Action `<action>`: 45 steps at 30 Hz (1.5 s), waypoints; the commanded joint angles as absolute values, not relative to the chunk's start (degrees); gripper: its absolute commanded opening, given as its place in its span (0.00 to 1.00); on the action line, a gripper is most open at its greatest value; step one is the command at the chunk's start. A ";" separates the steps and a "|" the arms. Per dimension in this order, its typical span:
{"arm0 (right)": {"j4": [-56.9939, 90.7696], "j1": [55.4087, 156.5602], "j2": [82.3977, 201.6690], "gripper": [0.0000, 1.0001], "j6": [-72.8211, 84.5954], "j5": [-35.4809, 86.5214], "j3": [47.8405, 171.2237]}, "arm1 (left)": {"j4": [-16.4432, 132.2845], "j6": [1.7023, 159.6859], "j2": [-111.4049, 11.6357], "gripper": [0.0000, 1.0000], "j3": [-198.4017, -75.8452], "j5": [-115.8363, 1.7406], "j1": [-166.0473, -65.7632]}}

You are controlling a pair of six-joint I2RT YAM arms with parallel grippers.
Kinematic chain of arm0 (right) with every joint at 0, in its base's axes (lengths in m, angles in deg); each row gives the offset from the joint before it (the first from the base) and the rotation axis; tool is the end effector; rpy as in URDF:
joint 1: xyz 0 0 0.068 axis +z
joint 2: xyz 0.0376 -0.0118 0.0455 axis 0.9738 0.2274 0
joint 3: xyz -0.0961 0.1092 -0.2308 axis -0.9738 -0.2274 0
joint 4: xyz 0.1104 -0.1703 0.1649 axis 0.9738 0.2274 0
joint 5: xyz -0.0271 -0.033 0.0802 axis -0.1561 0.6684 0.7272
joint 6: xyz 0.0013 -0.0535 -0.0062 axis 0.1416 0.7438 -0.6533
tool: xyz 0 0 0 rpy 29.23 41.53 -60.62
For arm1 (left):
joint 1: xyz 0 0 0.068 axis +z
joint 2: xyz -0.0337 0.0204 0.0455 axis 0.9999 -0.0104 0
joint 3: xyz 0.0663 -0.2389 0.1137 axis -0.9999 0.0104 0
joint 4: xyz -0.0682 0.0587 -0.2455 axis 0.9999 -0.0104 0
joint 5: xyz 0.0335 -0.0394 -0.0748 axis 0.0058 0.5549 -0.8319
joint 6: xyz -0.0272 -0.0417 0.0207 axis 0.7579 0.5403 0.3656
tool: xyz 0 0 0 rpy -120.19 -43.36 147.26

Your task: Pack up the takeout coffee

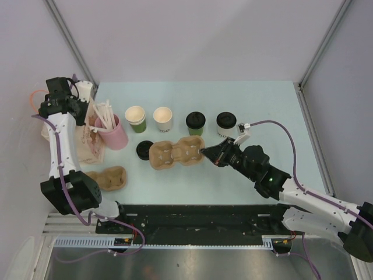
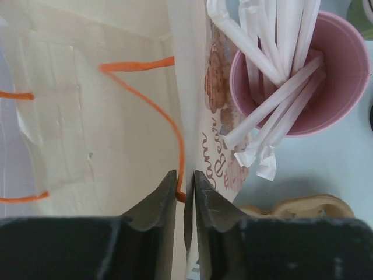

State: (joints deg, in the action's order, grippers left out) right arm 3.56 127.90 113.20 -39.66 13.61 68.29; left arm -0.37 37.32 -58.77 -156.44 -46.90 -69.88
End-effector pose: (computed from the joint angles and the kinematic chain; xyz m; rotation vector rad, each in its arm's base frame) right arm 0.1397 0.1687 0.2945 0.0836 1.8313 1.2724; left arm 0.2835 0.1018 0.3837 0.2494 2.4624 0.4374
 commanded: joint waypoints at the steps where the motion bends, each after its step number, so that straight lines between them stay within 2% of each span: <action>1: 4.25 129.06 111.49 0.00 -38.45 9.80 68.61 | 0.36 36.77 -57.54 0.04 -156.54 -50.89 -69.19; 2: 4.60 129.15 111.23 0.00 -38.36 9.62 68.61 | 0.36 36.77 -57.01 0.00 -156.54 -50.81 -69.36; 9: 5.66 129.68 110.09 0.00 -37.84 8.21 68.61 | 0.62 33.79 -52.18 0.00 -158.99 -48.96 -71.65; 20: 10.91 126.17 100.16 0.00 -35.90 6.45 68.61 | 4.14 34.31 -50.59 0.00 -171.11 -39.12 -84.39; 25: 17.76 119.41 92.44 0.00 -34.67 6.80 68.61 | 4.14 34.31 -49.10 0.00 -175.69 -35.96 -93.34; 30: 22.97 110.62 88.46 0.00 -33.88 9.78 68.61 | 4.14 32.81 -44.97 0.00 -174.90 -30.43 -103.98; 36: 23.85 99.11 89.95 0.00 -34.41 21.72 68.61 | 4.67 31.24 -44.70 0.00 -177.36 -24.62 -106.54; 40: 22.97 94.36 90.48 0.00 -34.06 25.78 68.61 | 4.49 31.41 -43.57 0.00 -178.95 -29.08 -107.68; 45: 23.50 85.40 91.27 0.00 -33.88 33.15 68.61 | 4.05 31.85 -37.33 0.00 -175.53 -41.89 -112.33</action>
